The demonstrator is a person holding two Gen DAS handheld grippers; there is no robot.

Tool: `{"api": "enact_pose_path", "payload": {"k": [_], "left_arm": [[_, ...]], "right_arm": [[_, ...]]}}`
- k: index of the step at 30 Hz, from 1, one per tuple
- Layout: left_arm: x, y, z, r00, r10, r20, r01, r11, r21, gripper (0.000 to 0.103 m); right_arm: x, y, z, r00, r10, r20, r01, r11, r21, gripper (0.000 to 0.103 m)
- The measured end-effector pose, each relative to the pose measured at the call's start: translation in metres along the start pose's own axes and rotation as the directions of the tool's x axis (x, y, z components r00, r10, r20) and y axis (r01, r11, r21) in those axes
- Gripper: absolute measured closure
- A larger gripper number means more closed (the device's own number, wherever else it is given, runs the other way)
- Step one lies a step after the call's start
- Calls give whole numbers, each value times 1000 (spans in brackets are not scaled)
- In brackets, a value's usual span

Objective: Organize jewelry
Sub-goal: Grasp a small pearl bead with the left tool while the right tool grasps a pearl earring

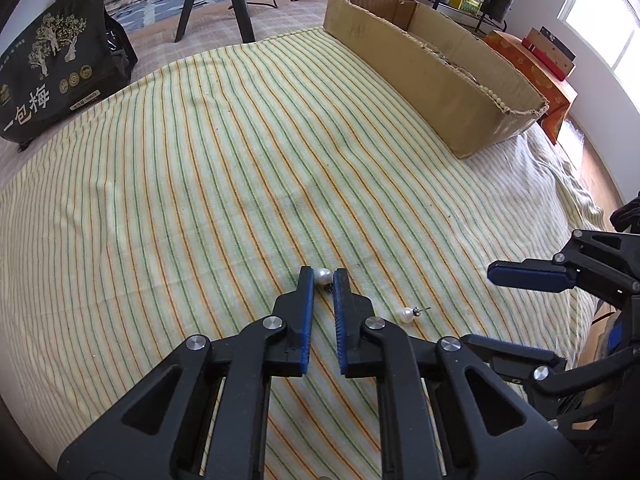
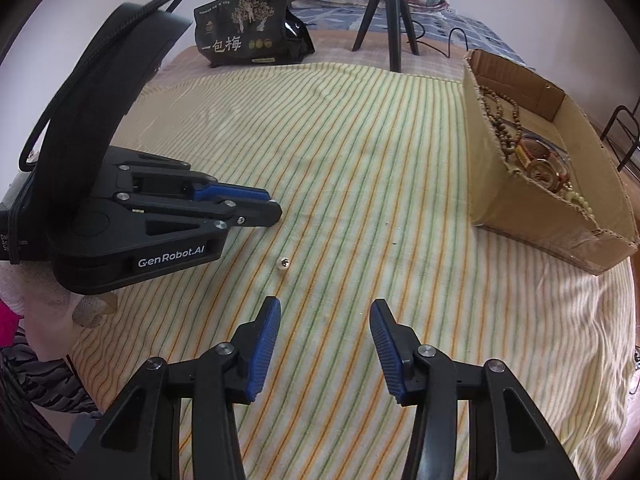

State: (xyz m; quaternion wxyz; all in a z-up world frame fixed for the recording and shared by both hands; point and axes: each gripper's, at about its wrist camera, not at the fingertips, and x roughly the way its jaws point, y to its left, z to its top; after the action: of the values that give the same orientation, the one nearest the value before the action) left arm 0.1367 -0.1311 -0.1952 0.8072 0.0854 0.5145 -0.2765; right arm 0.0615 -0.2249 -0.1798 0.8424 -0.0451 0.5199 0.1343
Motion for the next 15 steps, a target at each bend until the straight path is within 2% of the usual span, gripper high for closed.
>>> {"api": "enact_pose_path", "payload": {"k": [15], "left_arm": [[-1, 7, 0, 1000, 4, 3, -4, 1000, -10, 95]], "right_arm": [[23, 15, 16, 999, 45, -14, -46, 999, -26, 70]]}}
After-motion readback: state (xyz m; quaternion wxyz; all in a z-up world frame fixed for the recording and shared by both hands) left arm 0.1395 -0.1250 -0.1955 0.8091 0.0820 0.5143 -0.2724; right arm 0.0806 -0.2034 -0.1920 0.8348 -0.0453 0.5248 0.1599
